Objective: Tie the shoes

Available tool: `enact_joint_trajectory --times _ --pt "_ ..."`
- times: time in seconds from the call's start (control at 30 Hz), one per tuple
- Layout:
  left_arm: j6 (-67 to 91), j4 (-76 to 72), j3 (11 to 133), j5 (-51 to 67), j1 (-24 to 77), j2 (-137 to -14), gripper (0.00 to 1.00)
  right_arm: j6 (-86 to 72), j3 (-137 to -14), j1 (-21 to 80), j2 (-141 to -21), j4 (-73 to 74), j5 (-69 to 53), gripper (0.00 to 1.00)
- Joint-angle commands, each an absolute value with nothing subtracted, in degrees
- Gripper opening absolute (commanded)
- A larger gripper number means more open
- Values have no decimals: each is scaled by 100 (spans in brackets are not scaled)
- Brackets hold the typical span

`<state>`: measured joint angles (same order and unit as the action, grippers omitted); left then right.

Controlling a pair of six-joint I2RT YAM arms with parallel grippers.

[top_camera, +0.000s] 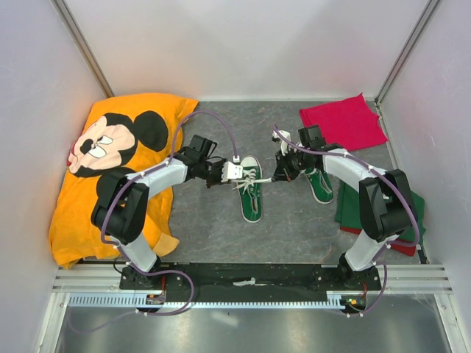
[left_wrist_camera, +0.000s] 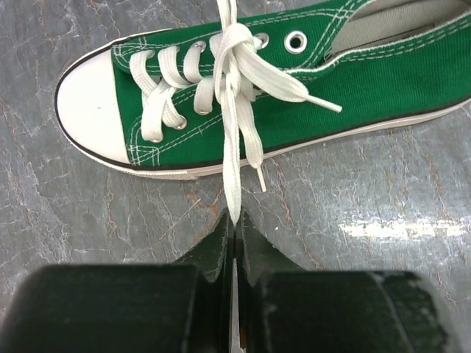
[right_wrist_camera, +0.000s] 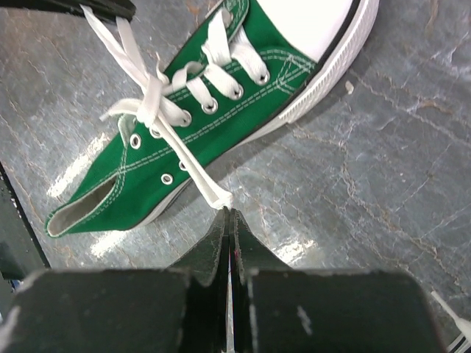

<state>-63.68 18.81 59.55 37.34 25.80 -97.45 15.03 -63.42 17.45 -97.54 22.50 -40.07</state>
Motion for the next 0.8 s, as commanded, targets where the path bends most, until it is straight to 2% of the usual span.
enact_joint_trajectory --times 0.0,0.77 --pt "-6829 2057 5915 3656 2531 -9519 2 1749 -6249 1670 -9501 2382 -3841 0" --pt "-7400 2224 6205 3559 2329 -9870 2 1855 -6056 1582 -9422 2452 -3726 0"
